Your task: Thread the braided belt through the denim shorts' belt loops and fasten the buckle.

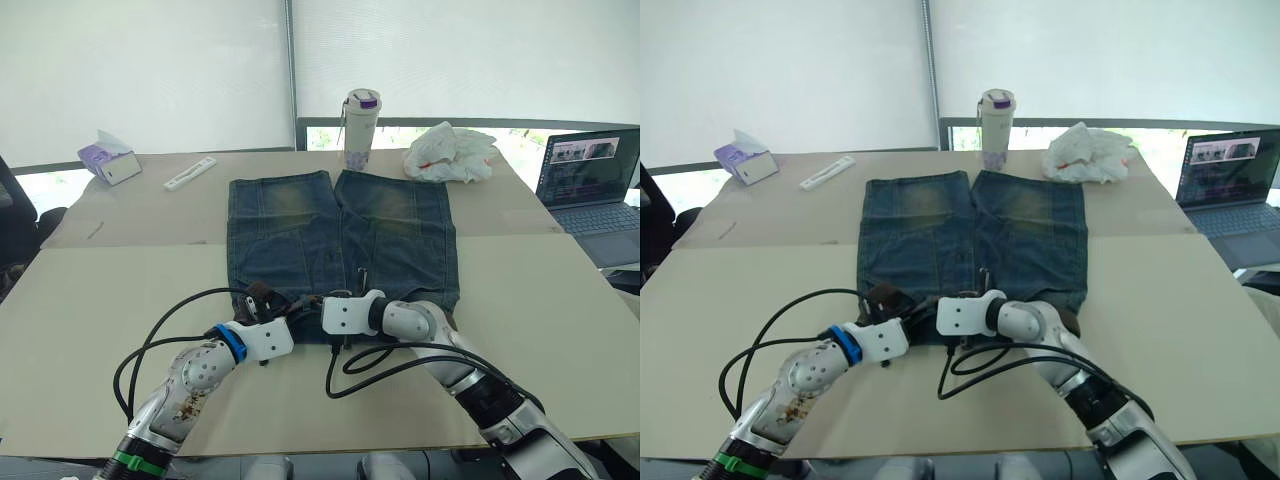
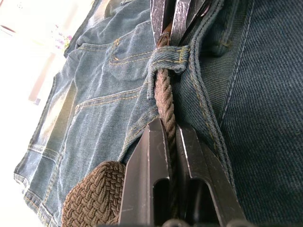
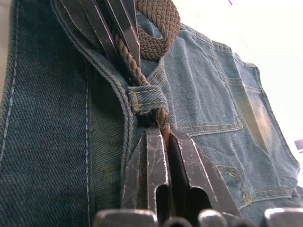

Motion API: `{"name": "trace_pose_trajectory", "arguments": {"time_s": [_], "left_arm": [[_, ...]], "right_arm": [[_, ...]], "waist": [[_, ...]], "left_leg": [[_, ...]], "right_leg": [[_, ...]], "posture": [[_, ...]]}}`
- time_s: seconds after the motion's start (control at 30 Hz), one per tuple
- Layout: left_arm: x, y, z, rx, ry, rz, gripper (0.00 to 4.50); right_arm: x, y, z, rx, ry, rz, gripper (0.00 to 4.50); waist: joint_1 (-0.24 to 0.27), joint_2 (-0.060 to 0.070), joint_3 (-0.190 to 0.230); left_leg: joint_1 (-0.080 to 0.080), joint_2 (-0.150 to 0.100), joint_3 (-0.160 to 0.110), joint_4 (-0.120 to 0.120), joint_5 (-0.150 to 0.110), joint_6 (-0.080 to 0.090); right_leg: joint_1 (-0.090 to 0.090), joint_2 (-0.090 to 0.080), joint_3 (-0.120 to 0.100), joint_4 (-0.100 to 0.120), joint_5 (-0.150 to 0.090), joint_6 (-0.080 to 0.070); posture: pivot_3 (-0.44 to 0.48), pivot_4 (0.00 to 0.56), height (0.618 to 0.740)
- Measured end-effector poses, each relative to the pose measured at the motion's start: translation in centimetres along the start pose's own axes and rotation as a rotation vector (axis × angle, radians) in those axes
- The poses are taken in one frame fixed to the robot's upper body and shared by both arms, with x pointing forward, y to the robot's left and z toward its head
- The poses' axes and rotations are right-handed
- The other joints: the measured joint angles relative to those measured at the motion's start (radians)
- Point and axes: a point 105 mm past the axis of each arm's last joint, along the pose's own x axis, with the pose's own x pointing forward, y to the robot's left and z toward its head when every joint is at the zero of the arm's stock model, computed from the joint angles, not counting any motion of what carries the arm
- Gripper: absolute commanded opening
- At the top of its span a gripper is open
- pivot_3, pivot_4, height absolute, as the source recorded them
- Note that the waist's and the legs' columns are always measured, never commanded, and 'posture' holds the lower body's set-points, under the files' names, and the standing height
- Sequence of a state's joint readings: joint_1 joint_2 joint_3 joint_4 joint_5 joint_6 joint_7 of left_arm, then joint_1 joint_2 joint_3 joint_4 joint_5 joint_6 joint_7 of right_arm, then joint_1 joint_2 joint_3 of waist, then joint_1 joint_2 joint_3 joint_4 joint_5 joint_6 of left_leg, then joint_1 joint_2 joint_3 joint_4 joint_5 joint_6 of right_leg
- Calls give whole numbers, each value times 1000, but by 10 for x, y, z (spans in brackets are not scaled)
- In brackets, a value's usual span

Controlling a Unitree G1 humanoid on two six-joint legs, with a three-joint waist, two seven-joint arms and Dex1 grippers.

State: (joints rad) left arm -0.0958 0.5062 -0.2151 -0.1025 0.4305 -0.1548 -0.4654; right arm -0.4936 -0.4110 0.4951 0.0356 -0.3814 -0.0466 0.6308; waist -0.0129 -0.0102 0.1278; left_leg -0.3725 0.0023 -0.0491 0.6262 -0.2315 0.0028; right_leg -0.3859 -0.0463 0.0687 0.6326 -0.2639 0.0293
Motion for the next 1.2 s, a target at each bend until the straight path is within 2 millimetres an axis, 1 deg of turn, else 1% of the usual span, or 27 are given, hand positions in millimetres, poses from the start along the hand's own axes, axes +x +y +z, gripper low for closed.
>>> {"name": "trace_pose_trajectory", "arguments": {"time_s": [0.07, 0.13, 0.17, 0.23, 0.37, 0.4, 0.43, 0.57, 0.63, 0.8, 0.93, 1.0, 1.2], "left_arm": [[0, 0, 0, -1, -4, 3, 0], [-1, 0, 0, -6, -11, 5, 747], [-1, -1, 0, -17, -17, 5, 1036], [-3, -3, 1, -32, -37, 12, 1941], [-7, 3, 3, -27, -78, 46, 3787], [-9, 4, 4, -21, -87, 54, 4306], [-11, 5, 4, -18, -97, 62, 4449], [-13, -2, 4, -5, -121, 37, 4449], [-12, -4, 8, 5, -148, 32, 4449], [-11, -4, 14, -20, -187, 21, 4449], [-10, -11, 15, -57, -204, -37, 4449], [-9, -15, 12, -68, -190, -66, 4449], [-6, -15, 10, -99, -183, -100, 4449]], "right_arm": [[0, 0, 0, -3, -1, -2, 36], [0, -1, 1, -14, -4, -5, 0], [0, -1, 2, -18, -8, -12, 0], [0, -4, 4, -29, -19, -33, 0], [1, -5, 5, -42, -22, -54, 0], [1, -6, 5, -42, -22, -56, 0], [2, -6, 5, -41, -22, -61, 0], [4, -8, 8, -31, -33, -85, 0], [4, -9, 8, -38, -30, -95, 0], [2, -18, 11, -118, -33, -135, 0], [-3, -24, 10, -210, -33, -151, 0], [-6, -27, 11, -233, -40, -156, 0], [-13, -39, 7, -273, -29, -213, 0]], "waist": [[0, 0, 0], [0, 0, 0], [-1, 0, 0], [-2, 0, 0], [-2, 0, 0], [-3, 0, 0], [-2, 0, 0], [-3, 0, 0], [-3, 0, 0], [-4, 0, 0], [-4, 0, 0], [-5, 0, 0], [-3, 0, 0]], "left_leg": [[0, 0, 0, 0, 0, 0], [0, 0, 0, 0, 0, 0], [0, 0, 0, 0, 0, 0], [0, 0, 0, 0, 0, 0], [0, 1, 0, 0, 0, 0], [0, 1, 0, 0, 0, 0], [0, 1, 0, 0, 0, 0], [0, 1, 0, 0, 0, 0], [0, 1, 0, 0, 0, 0], [0, 1, 0, 0, 0, 0], [0, 1, 0, 0, 0, 0], [0, 1, 0, 0, 0, 0], [0, 0, 1, 0, 0, 0]], "right_leg": [[0, 0, 0, 0, 0, 0], [0, 0, 0, 0, 0, 0], [0, 0, 0, 0, 0, 0], [0, 0, 0, 0, 0, 0], [0, 0, 0, 0, 0, 0], [0, 0, 0, 0, 0, 0], [0, 0, 0, 0, 0, 0], [0, 0, 0, 0, 0, 0], [-1, 0, 0, 0, 0, 0], [-1, 1, 0, 0, 0, 0], [-1, 1, 0, 0, 0, 0], [-1, 1, 0, 0, 0, 0], [0, 1, 0, 0, 0, 0]], "posture": [[0, 150, 740], [0, 150, 740], [0, 150, 740], [0, 150, 740], [0, 150, 740], [0, 150, 740], [0, 150, 740], [0, 150, 740], [0, 150, 740], [0, 150, 740], [0, 150, 740], [0, 150, 740], [0, 150, 740]]}}
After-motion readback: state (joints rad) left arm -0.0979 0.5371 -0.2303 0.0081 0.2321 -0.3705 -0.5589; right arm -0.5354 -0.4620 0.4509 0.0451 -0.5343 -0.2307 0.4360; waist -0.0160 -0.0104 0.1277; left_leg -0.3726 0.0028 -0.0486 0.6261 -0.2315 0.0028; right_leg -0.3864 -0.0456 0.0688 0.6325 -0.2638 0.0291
